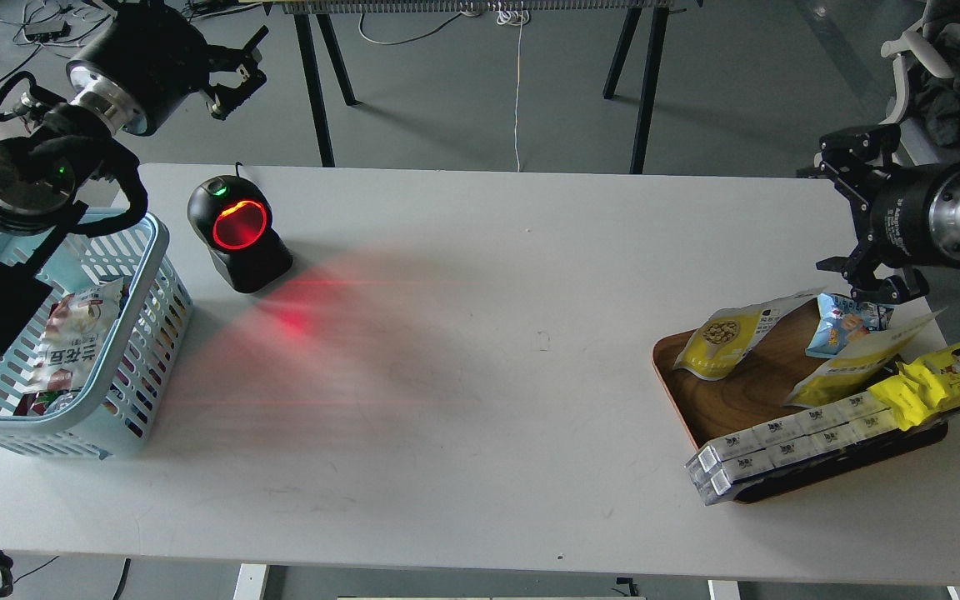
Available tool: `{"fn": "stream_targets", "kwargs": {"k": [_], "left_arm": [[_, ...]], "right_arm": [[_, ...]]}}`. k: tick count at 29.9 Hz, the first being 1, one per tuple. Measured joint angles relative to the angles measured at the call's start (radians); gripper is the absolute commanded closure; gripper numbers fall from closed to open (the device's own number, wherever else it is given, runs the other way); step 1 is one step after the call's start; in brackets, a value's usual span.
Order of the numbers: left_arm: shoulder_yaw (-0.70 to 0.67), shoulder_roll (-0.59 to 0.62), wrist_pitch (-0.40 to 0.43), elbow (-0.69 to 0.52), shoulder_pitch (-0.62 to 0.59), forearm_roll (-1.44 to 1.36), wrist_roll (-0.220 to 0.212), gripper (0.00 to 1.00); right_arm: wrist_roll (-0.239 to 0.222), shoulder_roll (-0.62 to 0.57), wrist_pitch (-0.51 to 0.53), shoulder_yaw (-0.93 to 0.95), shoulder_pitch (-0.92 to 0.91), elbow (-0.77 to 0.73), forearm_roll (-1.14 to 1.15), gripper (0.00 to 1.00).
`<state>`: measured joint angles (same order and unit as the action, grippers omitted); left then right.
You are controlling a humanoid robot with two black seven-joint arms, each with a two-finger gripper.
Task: Scan snack and place in basket
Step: 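Lower the right gripper onto the yellow snack packet in the tray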
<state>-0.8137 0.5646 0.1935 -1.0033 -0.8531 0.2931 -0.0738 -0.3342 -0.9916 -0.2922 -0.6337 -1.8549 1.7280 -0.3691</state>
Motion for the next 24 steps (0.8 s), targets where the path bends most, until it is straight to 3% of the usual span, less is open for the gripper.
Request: {"fn": "stream_targets", "kwargs": {"k": [8, 20, 24], "left_arm": [[0.0, 0.009, 0.0, 0.0, 0.0, 0.0, 0.0, 0.0], [-0.001, 0.004, 0.002, 0.0, 0.0, 0.0, 0.0, 0.0], [-0.001, 0.004, 0.001, 0.0, 0.002, 0.0, 0.0, 0.0]], "right_arm": [[0.0, 0.072, -0.056, 0.007, 0.03, 0.003, -0.038, 0.07], [-0.006, 0.077, -0.058, 0.009, 0.039, 0.004, -0.053, 0.08], [-0.006, 0.093, -0.058, 0.008, 0.056, 0.004, -0.053, 0.13]]}}
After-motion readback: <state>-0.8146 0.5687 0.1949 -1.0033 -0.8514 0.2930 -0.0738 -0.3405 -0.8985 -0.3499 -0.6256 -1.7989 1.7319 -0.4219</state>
